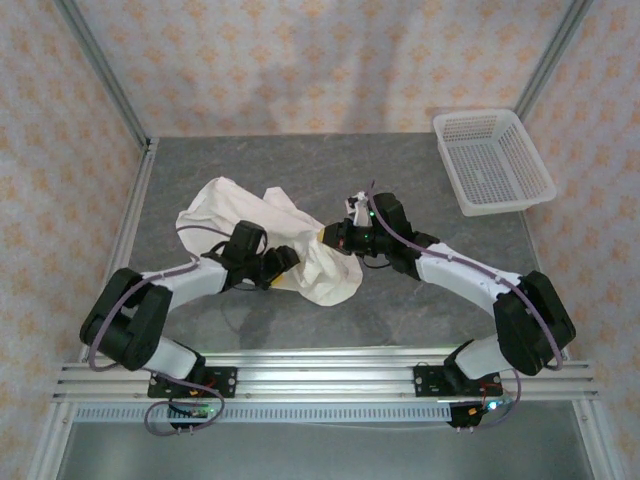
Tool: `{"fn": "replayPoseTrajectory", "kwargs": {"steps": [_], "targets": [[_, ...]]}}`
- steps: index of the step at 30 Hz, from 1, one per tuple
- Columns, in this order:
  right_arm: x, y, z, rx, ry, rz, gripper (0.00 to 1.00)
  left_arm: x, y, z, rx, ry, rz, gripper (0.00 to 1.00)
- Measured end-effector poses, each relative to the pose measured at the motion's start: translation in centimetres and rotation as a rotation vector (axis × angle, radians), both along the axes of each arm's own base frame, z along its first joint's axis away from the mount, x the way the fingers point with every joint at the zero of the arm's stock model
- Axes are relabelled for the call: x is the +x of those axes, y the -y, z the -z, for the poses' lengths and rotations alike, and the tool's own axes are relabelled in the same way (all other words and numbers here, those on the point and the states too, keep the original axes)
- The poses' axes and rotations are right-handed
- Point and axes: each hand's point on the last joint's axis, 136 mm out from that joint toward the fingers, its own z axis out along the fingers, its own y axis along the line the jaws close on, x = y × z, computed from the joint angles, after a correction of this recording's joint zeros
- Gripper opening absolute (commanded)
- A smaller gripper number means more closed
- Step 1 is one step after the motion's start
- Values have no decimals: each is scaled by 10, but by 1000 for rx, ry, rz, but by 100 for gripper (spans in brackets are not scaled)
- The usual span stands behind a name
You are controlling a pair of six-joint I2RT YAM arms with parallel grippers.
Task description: Fold the inside-out t-shirt
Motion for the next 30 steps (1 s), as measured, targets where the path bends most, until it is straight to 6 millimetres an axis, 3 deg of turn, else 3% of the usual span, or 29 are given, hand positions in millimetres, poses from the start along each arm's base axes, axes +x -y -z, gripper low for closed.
{"fn": "replayPoseTrajectory", "kwargs": {"steps": [2, 3, 7, 9, 11, 13, 14, 16, 18, 20, 23, 27, 30], "targets": [[0, 0, 0, -1, -2, 0, 0, 6, 3, 0, -14, 11, -5, 25], [-1, 1, 0, -1, -2, 1, 0, 10, 5, 0, -19, 15, -7, 3], [-3, 6, 1, -9, 3, 19, 0, 14, 8, -1, -35, 21, -10, 0], [-5, 20, 9, -25, 7, 66, 0, 15, 6, -15, -60, 47, -13, 0], [-11, 41, 25, -56, 8, 125, 1, 18, 3, -43, -78, 123, -12, 0], [-21, 66, 61, -134, -22, 181, 1, 18, -1, -88, -82, 246, 14, 0], [-26, 72, 76, -172, -44, 186, 6, 18, 0, -108, -87, 304, 30, 0], [-43, 84, 109, -265, -112, 172, 23, 14, 3, -150, -104, 423, 84, 0], [-53, 90, 120, -332, -124, 156, 37, 9, 5, -162, -105, 470, 120, 0], [-57, 95, 114, -387, -80, 145, 48, 6, 6, -157, -96, 466, 143, 0], [-53, 90, 74, -424, 103, 124, 60, -6, 3, -128, -66, 389, 165, 0], [-49, 57, 2, -409, 477, 4, 68, -20, 3, -109, -43, 332, 191, 0], [-42, 33, -16, -436, 653, -124, 69, -24, 3, -112, -33, 345, 212, 0]]}}
